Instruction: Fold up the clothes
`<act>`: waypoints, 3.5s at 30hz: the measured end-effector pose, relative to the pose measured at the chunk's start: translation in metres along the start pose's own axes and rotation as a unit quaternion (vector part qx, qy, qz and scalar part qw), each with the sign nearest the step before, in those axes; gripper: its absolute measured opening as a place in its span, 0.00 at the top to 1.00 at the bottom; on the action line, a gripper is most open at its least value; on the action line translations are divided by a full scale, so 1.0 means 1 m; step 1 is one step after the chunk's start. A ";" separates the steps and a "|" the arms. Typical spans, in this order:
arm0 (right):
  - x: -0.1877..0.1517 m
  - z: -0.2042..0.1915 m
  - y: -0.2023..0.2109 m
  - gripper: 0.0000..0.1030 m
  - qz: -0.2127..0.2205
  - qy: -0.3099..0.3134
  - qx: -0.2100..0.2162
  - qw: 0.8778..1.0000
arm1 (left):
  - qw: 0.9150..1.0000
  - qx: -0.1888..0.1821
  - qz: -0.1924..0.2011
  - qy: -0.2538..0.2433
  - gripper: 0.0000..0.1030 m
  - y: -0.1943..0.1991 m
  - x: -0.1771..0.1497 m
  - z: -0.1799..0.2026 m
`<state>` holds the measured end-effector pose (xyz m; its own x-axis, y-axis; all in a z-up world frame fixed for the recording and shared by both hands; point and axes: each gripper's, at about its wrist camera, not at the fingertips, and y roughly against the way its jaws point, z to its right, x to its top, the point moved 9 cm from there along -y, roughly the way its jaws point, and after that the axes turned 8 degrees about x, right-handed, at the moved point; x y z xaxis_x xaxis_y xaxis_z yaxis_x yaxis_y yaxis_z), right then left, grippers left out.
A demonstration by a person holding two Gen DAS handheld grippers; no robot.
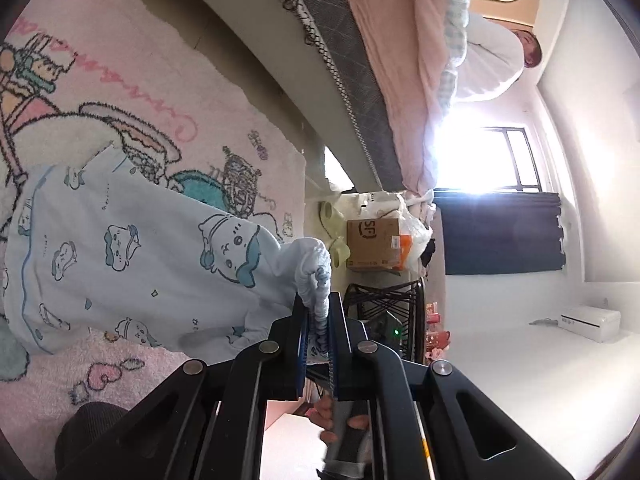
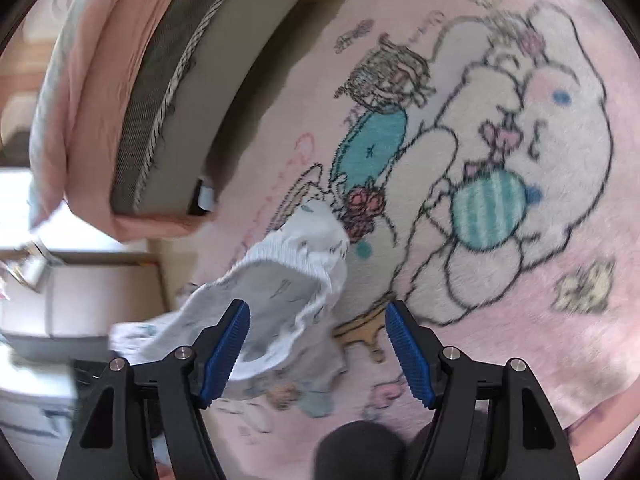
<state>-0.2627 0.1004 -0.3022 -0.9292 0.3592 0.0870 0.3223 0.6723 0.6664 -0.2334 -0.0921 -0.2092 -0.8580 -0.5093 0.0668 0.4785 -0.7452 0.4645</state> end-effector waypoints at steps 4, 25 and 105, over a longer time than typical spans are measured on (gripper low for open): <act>0.002 -0.001 -0.020 0.32 -0.011 0.056 -0.060 0.997 | 1.000 -0.001 -0.001 -0.003 0.93 0.006 0.000 0.003; 0.017 -0.066 0.001 0.97 0.051 0.005 0.122 0.991 | 0.999 0.006 0.035 -0.023 0.93 0.049 0.018 0.022; 0.027 0.009 0.018 0.97 -0.047 0.051 -0.096 0.993 | 0.968 0.232 -0.073 0.065 0.93 -0.031 0.025 -0.084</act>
<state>-0.2800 0.1280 -0.2948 -0.9702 0.2268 0.0848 0.2013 0.5608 0.8031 -0.2545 -0.1180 -0.2960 -0.8652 -0.4850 -0.1275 0.1922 -0.5556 0.8089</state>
